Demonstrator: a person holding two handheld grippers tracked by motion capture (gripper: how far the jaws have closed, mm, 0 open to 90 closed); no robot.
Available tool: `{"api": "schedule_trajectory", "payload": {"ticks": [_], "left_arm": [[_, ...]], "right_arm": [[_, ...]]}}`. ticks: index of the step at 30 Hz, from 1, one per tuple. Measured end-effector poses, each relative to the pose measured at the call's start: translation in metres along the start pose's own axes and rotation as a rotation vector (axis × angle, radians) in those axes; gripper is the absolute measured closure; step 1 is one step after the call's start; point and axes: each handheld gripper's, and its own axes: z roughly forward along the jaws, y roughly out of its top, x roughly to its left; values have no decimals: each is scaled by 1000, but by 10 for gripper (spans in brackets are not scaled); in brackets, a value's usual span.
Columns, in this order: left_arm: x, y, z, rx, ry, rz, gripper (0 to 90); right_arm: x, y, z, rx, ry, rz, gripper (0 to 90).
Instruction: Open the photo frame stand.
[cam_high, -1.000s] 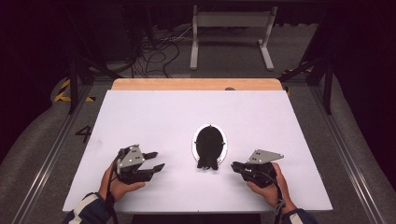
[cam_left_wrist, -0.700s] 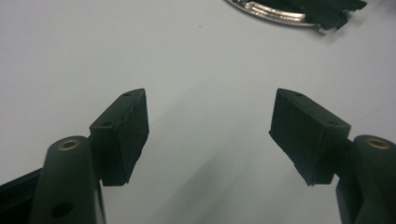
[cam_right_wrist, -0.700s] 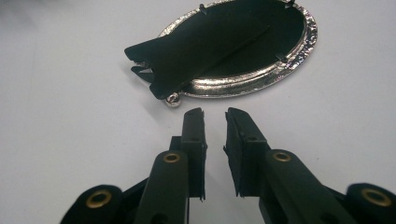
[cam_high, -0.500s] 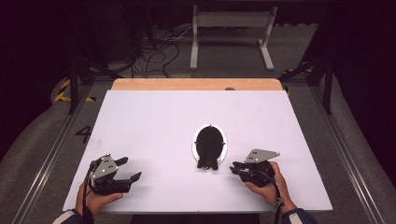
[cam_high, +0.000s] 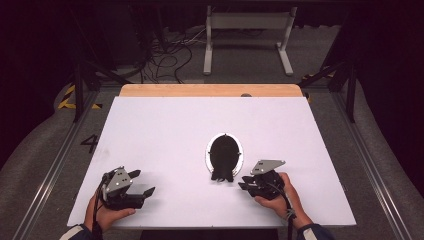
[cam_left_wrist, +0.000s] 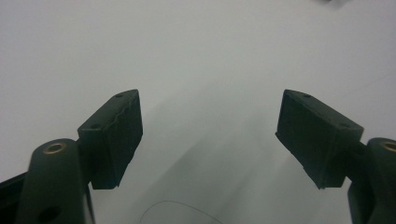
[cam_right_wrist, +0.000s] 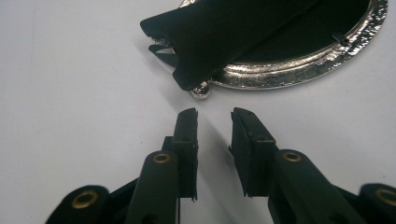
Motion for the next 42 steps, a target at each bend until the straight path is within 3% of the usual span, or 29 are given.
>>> {"api": "schedule_trajectory", "payload": {"ticks": [16,25,32,36,42], "left_arm": [[1,1,7,22,3,0,194],[-1,2,10,22,-5,-1,191],[0,3,11,21,-16,0,181],[-2,3,11,24,-18,7,177],[-2,4,13,28,-35,4,176]], "right_arm": [[11,15,13,69,-7,-31,727],[11,24,18,103,-19,-20,725],[7,26,20,101,14,2,721],[3,21,19,60,51,60,721],[-7,17,18,-17,129,197,688]]}}
